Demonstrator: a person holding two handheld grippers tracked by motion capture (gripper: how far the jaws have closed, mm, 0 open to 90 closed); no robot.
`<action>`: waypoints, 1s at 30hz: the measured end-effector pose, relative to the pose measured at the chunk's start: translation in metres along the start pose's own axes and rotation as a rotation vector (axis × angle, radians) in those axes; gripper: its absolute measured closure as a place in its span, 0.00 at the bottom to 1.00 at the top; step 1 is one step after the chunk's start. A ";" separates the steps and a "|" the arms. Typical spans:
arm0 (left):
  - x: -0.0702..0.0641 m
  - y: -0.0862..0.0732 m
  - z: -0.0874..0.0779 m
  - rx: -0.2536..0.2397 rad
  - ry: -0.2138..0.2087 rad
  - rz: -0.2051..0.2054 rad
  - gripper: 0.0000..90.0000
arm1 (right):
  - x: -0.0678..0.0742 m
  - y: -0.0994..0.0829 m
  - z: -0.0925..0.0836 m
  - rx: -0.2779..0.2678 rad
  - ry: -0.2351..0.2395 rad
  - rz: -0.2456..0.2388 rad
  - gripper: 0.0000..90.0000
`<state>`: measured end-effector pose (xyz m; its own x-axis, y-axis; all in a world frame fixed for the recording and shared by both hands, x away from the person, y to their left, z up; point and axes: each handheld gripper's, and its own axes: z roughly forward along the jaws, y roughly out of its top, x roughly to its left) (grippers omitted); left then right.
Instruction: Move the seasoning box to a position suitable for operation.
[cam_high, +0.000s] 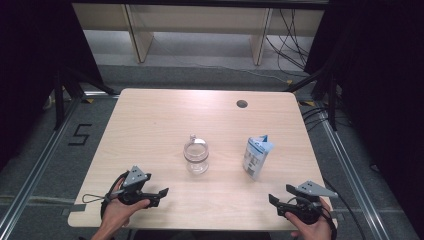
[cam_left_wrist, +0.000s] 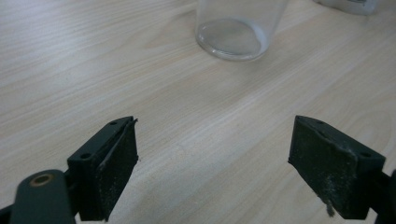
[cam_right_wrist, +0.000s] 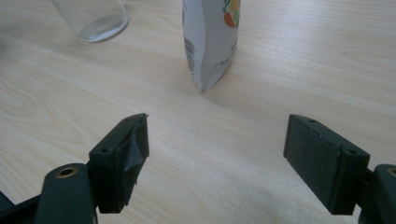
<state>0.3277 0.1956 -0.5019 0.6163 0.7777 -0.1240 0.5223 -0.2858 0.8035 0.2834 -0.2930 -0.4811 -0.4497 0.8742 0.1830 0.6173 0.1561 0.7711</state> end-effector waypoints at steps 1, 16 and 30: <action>0.000 0.000 0.000 -0.005 0.001 0.002 0.17 | -0.001 0.000 0.001 -0.003 0.006 -0.014 0.26; 0.004 0.009 0.003 -0.016 0.008 -0.005 0.17 | -0.002 0.000 0.003 -0.024 0.036 -0.006 0.27; 0.018 0.042 0.012 -0.049 -0.028 -0.002 0.24 | -0.003 0.000 0.001 -0.021 0.033 0.003 0.28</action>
<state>0.3676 0.1907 -0.4767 0.6320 0.7619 -0.1418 0.4948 -0.2559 0.8304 0.2857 -0.2947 -0.4819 -0.4693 0.8588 0.2053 0.6048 0.1432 0.7834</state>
